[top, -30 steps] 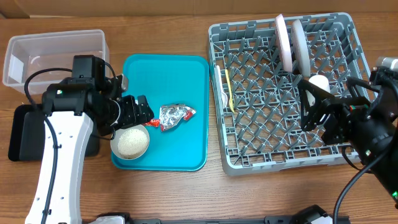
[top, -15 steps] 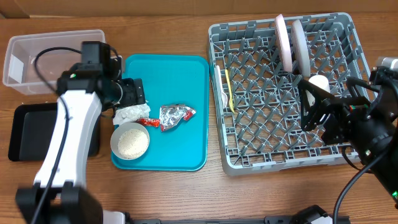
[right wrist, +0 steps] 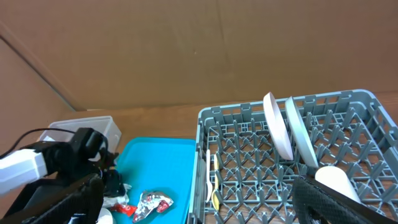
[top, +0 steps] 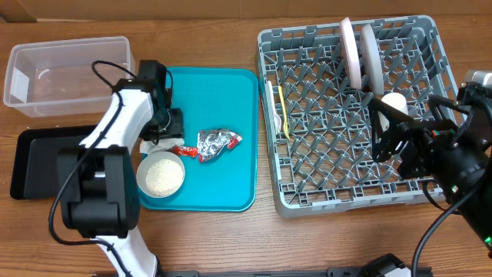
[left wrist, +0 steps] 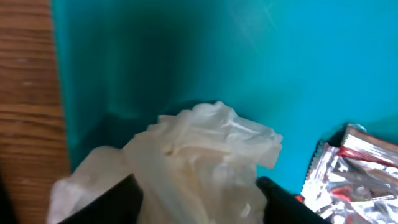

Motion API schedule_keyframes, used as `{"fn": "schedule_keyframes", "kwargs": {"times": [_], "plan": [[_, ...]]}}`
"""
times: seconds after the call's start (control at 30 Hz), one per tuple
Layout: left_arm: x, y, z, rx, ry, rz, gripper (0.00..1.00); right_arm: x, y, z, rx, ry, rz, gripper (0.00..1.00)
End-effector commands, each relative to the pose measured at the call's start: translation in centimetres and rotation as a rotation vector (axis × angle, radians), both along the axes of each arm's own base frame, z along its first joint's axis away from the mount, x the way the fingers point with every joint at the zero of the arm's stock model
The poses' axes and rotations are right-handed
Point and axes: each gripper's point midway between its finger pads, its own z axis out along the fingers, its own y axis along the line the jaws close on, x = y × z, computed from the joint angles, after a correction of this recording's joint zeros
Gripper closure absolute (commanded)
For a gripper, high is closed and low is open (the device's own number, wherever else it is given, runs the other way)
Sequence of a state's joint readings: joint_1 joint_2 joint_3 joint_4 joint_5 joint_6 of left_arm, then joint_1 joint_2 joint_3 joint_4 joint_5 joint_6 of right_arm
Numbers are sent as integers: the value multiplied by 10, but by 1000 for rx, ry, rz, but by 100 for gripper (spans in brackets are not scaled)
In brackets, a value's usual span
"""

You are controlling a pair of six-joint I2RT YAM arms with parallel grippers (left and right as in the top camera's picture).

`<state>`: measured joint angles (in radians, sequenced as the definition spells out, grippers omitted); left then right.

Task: Sort waste into correct bins and load items into the dishwasher rack
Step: 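Reach the left gripper to the crumpled white tissue and grasp it, then drop the tissue into the clear plastic bin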

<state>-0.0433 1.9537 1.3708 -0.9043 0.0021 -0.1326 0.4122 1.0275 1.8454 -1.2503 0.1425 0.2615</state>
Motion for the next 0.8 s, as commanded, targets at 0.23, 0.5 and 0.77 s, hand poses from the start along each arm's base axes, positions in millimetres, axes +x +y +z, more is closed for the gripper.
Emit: {"fn": "schedule_keyframes", "kwargs": {"times": [0.23,0.5,0.77], "plan": [[29,-2,53,16,-61,-2,96,-1,-3,4,3,-13,-15,0],[58,39,156,144,-213,133,96,-1,-4,4,3,-13,-15,0],[98,122,183,87,-417,318,96,-1,-4,4,3,-13,-15,0]]}}
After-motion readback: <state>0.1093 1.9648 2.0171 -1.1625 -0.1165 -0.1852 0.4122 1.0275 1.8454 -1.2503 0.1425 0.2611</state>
